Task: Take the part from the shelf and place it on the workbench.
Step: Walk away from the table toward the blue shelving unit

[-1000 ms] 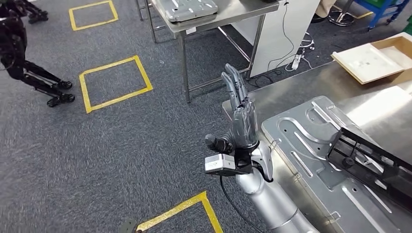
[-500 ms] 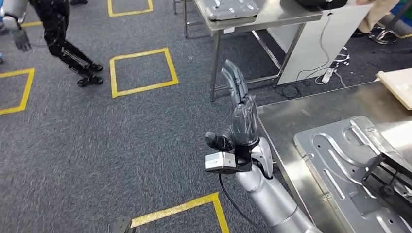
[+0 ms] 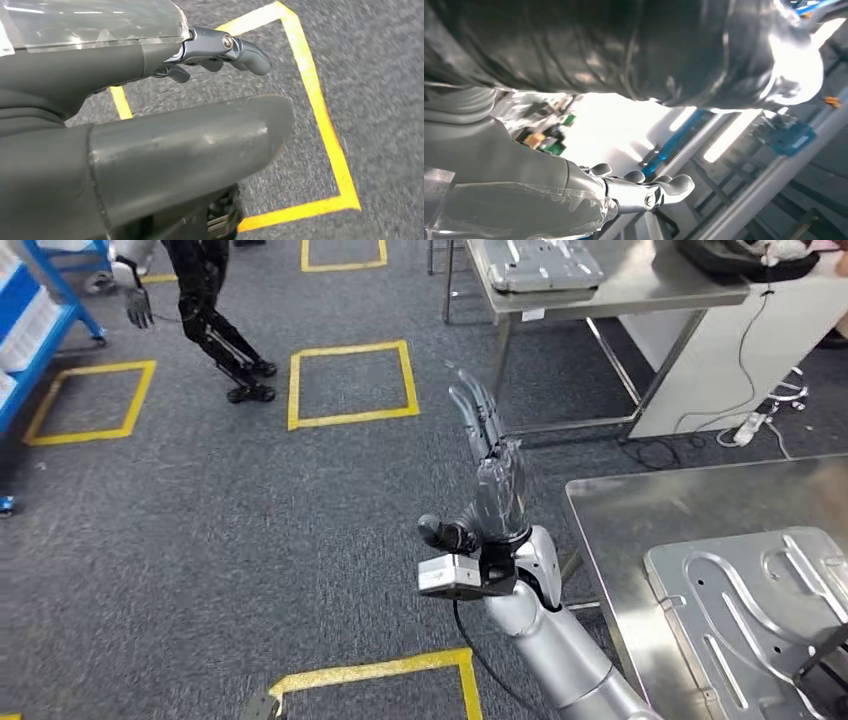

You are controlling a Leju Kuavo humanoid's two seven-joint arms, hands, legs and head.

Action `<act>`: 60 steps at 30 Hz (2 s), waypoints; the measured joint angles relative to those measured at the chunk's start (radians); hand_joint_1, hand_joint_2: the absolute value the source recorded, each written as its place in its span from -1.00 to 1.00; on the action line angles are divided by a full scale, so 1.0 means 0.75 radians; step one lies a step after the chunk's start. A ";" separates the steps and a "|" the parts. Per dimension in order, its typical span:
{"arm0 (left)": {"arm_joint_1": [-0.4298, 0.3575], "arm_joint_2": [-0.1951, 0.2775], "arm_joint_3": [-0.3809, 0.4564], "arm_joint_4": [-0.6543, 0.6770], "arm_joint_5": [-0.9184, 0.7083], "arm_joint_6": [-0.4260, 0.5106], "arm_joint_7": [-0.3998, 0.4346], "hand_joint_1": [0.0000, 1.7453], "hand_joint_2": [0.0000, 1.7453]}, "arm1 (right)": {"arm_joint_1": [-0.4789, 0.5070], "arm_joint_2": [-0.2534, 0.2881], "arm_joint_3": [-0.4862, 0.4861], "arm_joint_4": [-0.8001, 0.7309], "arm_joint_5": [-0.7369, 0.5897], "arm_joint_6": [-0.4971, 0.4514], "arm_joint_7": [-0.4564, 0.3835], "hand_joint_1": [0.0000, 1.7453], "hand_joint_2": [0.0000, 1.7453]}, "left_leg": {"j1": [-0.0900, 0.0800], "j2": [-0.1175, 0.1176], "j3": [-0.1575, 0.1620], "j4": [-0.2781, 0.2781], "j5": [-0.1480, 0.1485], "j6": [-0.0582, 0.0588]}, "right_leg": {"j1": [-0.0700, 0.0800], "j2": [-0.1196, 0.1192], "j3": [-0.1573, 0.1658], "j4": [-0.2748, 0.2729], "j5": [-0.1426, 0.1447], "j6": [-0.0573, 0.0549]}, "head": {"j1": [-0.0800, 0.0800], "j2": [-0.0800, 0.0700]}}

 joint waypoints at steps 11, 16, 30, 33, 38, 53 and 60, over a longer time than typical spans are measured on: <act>0.011 -0.002 0.000 0.000 -0.012 0.016 0.007 -1.00 -1.00 | 0.017 0.002 0.006 0.018 0.006 -0.001 0.011 -1.00 -1.00 | -0.018 0.112 0.077 -0.114 0.048 0.028 | 0.022 -0.162 0.003 0.027 -0.034 0.028 | 0.003 0.000; 0.009 -0.003 0.000 0.000 -0.013 0.019 0.011 -1.00 -1.00 | 0.017 0.004 0.008 0.023 0.014 -0.001 0.014 -1.00 -1.00 | -0.010 0.059 0.080 -0.131 0.062 0.062 | 0.008 -0.052 -0.089 0.238 -0.165 0.052 | 0.003 0.000; -0.006 -0.019 0.000 0.000 -0.013 0.029 0.044 -1.00 -1.00 | -0.028 0.014 0.017 0.048 0.048 0.007 0.036 -1.00 -1.00 | -0.007 -0.023 0.016 -0.042 0.024 0.008 | -0.002 0.012 0.005 -0.012 0.002 -0.001 | 0.002 0.000; -0.011 -0.021 0.000 0.000 -0.009 0.031 0.048 -1.00 -1.00 | -0.026 0.016 0.020 0.055 0.048 0.009 0.037 -1.00 -1.00 | -0.004 0.053 -0.097 0.195 -0.081 -0.006 | 0.009 -0.052 0.009 -0.012 -0.003 -0.008 | 0.001 0.000; -0.007 -0.023 0.000 0.000 -0.008 0.031 0.048 -1.00 -1.00 | -0.025 0.016 0.025 0.062 0.048 0.009 0.037 -1.00 -1.00 | 0.001 0.129 0.039 -0.042 0.041 -0.010 | 0.013 -0.130 0.010 0.014 -0.030 0.009 | 0.001 0.000; -0.012 -0.027 0.001 0.000 -0.004 0.030 0.044 -1.00 -1.00 | -0.016 0.010 0.030 0.076 0.051 0.006 0.039 -1.00 -1.00 | -0.011 -0.034 0.077 -0.122 0.064 0.057 | 0.004 0.026 -0.083 0.160 -0.044 0.035 | 0.003 0.000; -0.014 -0.025 0.001 0.000 -0.018 0.039 0.060 -1.00 -1.00 | -0.017 0.010 0.032 0.076 0.050 -0.015 0.038 -1.00 -1.00 | -0.007 -0.030 0.036 -0.073 0.036 0.007 | 0.001 0.015 -0.014 0.010 -0.002 0.002 | 0.002 0.000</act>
